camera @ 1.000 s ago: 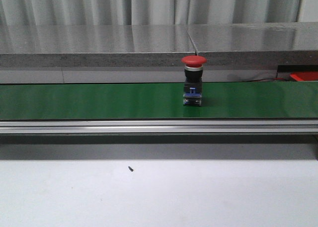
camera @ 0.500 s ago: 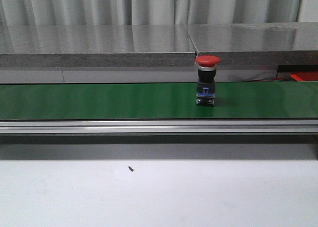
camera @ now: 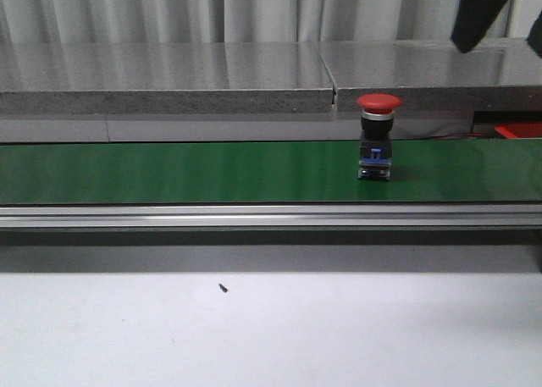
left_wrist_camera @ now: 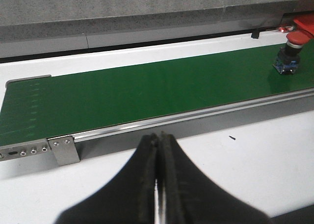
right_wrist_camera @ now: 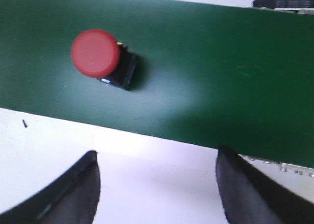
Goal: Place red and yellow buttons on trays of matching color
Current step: 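Lower the right gripper onto the red button on the belt and grasp, then carry the red button into the red tray and open the right gripper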
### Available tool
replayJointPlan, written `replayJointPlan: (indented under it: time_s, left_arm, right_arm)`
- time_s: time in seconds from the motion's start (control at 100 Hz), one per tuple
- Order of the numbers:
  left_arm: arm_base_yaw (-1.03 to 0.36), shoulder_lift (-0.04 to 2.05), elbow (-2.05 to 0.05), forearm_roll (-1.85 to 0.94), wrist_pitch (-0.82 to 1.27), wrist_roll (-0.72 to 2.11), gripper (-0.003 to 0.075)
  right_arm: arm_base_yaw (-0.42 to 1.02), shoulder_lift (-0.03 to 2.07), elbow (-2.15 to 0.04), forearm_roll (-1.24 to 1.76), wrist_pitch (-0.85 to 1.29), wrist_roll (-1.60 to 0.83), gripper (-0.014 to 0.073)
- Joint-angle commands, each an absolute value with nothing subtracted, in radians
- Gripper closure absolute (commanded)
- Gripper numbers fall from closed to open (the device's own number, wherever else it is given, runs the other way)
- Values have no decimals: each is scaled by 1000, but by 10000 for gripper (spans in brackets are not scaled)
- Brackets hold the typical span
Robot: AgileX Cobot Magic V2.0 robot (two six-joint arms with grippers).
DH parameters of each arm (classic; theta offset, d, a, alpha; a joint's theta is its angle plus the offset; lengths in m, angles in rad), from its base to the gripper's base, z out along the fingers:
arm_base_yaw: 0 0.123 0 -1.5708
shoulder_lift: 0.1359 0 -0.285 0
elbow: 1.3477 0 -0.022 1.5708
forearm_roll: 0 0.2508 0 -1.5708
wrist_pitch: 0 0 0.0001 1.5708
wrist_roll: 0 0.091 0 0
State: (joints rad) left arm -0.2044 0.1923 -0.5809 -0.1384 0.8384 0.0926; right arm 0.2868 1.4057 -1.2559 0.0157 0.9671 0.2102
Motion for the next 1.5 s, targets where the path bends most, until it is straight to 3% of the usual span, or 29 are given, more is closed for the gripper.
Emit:
replayJointPlan:
  time_s: [0.0, 0.29, 0.49, 1.07, 1.17, 1.37, 1.49]
  left_arm:
    - [-210, 206, -604, -157, 763, 93, 738]
    - [-210, 206, -604, -157, 763, 93, 738]
    - [-210, 206, -604, -157, 763, 93, 739]
    - [-210, 206, -604, -157, 763, 93, 738]
    - [-210, 206, -604, -157, 763, 93, 738]
    - [-210, 206, -604, -157, 763, 93, 738]
    - [-210, 206, -604, -157, 763, 93, 738]
  right_arm:
    - [317, 1420, -1326, 33, 966, 220, 85]
    - [347, 1563, -1421, 19, 995, 317, 78]
    - [319, 1607, -1421, -19, 948, 372, -55]
    - [244, 1714, -1423, -30, 850, 428, -47]
    - [235, 1724, -1423, -30, 859, 428, 24]
    - [229, 1727, -1423, -32, 850, 428, 324]
    - [229, 1724, -1423, -35, 851, 428, 370]
